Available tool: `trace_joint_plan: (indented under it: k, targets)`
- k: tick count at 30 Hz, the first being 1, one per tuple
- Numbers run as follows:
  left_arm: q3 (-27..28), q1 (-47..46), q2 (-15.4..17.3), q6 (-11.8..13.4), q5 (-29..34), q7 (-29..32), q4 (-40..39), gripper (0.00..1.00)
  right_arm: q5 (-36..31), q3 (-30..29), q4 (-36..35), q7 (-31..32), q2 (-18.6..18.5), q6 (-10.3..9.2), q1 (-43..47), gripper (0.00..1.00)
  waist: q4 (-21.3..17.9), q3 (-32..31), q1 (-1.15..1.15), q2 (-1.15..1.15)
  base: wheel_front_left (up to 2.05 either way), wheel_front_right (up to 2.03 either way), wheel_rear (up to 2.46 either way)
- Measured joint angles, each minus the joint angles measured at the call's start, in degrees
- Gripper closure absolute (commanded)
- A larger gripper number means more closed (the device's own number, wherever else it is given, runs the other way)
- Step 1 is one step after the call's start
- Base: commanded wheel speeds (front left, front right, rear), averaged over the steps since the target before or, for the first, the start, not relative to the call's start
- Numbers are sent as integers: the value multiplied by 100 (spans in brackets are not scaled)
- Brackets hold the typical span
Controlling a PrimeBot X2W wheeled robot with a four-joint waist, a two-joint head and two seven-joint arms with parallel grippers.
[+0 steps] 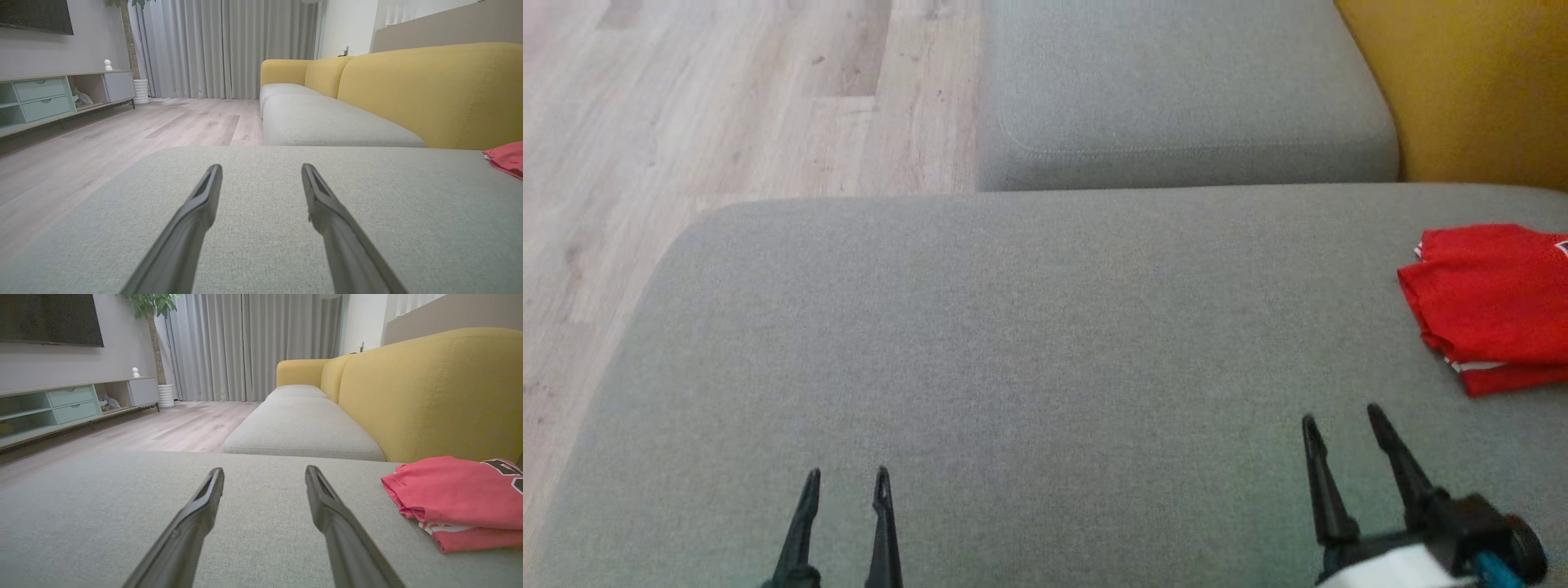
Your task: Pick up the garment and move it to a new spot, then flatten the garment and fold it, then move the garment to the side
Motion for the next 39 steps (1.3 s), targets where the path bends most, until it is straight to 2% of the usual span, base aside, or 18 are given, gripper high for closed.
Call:
trace_joint_plan:
  k: [5, 18, 19, 24, 39]
  targets:
    - [0, 117, 5, -16, 166, 0, -7, 0, 46, -62, -155, 0, 66, 0, 386, 0, 30, -96, 1, 0, 0, 0, 0]
    - [20, 118, 5, -59, 213, 0, 14, 0, 211, -107, -171, 0, 66, 0, 416, 0, -43, -65, 2, 0, 0, 0, 0]
    - [8, 117, 3, -58, 225, 1, 44, 100, 215, -108, -138, 3, 66, 0, 416, 100, -47, -64, 2, 0, 0, 0, 0]
    - [-35, 277, 1, -59, 174, 11, 448, 100, 259, -92, 307, 16, 66, 0, 531, 100, -52, -55, 2, 0, 0, 0, 0]
    - [9, 171, 23, -216, -932, 208, 503, 100, 1356, -112, 339, 216, 63, 0, 516, 100, -79, 20, 2, 0, 0, 0, 0]
